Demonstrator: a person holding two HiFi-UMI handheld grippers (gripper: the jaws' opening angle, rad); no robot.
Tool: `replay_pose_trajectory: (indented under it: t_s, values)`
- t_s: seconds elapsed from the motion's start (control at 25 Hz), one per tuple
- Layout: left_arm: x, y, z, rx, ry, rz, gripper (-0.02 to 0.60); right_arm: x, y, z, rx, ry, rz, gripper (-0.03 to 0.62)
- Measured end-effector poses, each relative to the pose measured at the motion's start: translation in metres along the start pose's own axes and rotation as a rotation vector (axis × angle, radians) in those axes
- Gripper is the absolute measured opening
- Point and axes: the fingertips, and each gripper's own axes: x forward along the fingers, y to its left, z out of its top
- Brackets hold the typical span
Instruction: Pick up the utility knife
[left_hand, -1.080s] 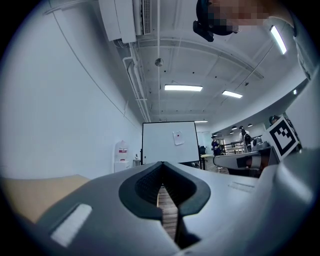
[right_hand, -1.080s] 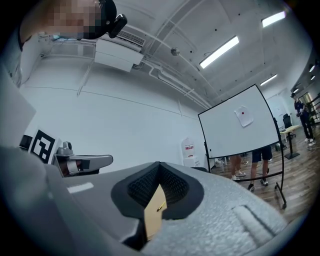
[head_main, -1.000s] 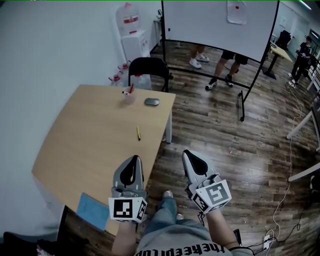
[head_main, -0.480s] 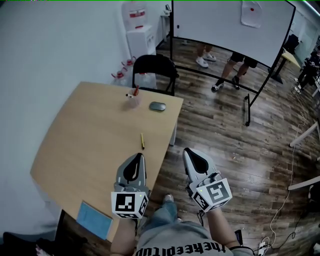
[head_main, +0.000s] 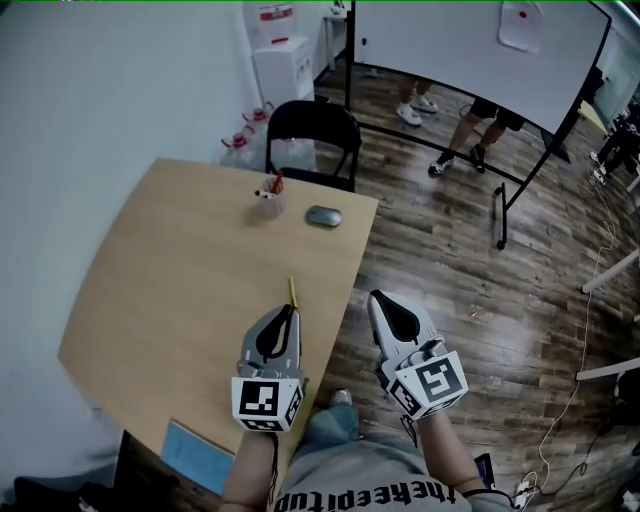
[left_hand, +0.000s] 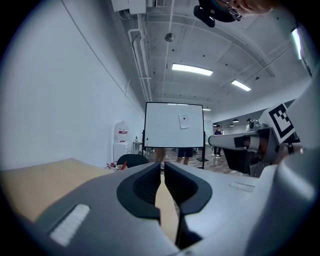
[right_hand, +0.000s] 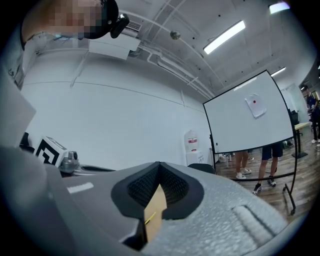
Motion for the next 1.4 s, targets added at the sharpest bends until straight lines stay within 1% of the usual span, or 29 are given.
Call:
replay_pose_trajectory:
  t_s: [0.2, 0.36, 0.64, 0.8, 1.08, 1.16, 1.28, 1.32, 1.4]
  values:
    - [0.020, 0.018, -0.039, -0.058, 0.110, -0.019, 0.060, 0.015, -0.003, -0.006, 0.014, 0.026, -0.014, 0.002]
    - [0.035, 0.028, -0.079, -0.060, 0.218, -0.014, 0.084, 0.020, -0.006, -0.013, 0.018, 0.049, -0.016, 0.002]
    - [0.048, 0.040, -0.137, -0.088, 0.389, 0.018, 0.121, 0.024, -0.008, -0.019, 0.017, 0.092, 0.003, 0.002]
    - [0.055, 0.044, -0.159, -0.115, 0.442, 0.026, 0.132, 0.024, -0.009, -0.022, 0.018, 0.103, 0.003, 0.002]
    - [0.075, 0.048, -0.190, -0.071, 0.536, 0.025, 0.149, 0.022, -0.017, -0.026, 0.010, 0.126, -0.012, 0.002]
    - [0.079, 0.051, -0.200, -0.094, 0.573, 0.032, 0.152, 0.021, -0.019, -0.026, 0.006, 0.131, -0.019, 0.002]
    - [0.088, 0.060, -0.211, -0.179, 0.618, 0.052, 0.166, 0.020, -0.021, -0.025, 0.000, 0.134, -0.029, 0.002]
    - [0.091, 0.062, -0.214, -0.196, 0.628, 0.061, 0.164, 0.019, -0.022, -0.025, -0.002, 0.136, -0.033, 0.002]
    - [0.096, 0.065, -0.219, -0.202, 0.649, 0.067, 0.167, 0.017, -0.024, -0.026, -0.005, 0.141, -0.041, 0.002]
